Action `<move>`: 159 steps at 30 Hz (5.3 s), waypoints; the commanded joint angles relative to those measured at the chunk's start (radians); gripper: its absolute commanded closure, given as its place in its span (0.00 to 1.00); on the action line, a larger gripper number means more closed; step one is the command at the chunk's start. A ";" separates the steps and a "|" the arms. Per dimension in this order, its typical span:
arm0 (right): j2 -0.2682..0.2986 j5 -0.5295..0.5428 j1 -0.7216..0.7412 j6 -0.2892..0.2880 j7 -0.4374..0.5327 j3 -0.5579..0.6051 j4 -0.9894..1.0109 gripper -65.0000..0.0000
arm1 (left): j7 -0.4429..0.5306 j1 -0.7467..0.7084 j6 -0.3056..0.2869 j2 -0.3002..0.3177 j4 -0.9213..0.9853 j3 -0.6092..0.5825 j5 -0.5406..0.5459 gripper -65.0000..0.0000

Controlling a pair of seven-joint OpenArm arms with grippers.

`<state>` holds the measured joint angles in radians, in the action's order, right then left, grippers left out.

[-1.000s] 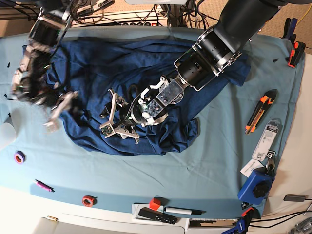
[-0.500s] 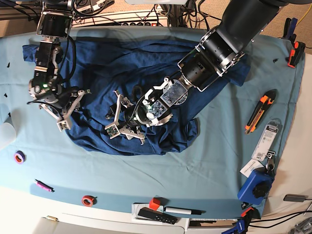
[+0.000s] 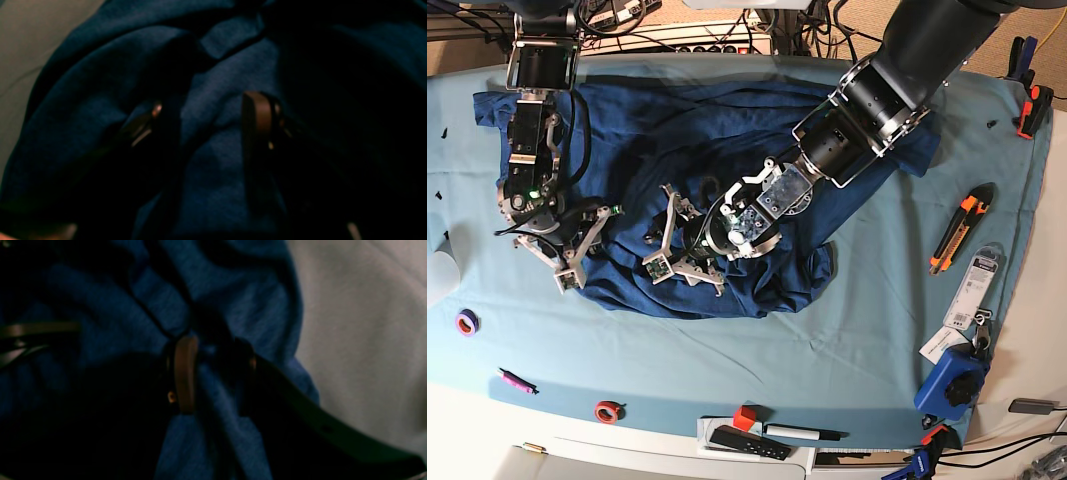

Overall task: Layout the t-shirt on the table in an organized manner, then fold the t-shirt properly
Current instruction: 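Grasp the shirt fabric with the right gripper near the collar, then pull the held fabric with the right gripper away from the left gripper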

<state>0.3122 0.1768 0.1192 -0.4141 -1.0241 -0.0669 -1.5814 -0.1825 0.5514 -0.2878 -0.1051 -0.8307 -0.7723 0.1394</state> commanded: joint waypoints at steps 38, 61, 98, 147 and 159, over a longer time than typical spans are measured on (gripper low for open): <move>0.012 -0.036 -0.024 0.029 0.040 -0.004 0.010 0.62 | 0.026 0.030 0.003 -0.008 -0.016 0.003 0.006 0.55; 0.012 -0.035 -0.009 0.029 -0.061 -0.004 -0.013 1.00 | 0.026 0.027 0.003 -0.008 -0.016 0.003 0.006 0.55; 0.012 0.085 -0.138 0.040 -0.132 -0.115 -0.153 0.65 | -0.019 0.028 0.000 -0.010 -0.085 0.055 0.112 0.55; 0.014 0.119 -0.253 -0.092 0.058 -0.469 -0.114 0.66 | -0.087 0.027 -0.076 -0.011 -0.121 0.110 0.153 0.55; 0.014 0.148 -0.127 -0.156 0.021 -0.469 0.019 0.67 | -0.087 0.027 -0.076 -0.011 -0.121 0.110 0.153 0.55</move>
<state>0.3096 0.3153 -0.0204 -0.5735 -1.0183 -0.5301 -1.5490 -0.2920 0.5461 -0.3595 -0.0998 -0.9352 -0.6662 0.2813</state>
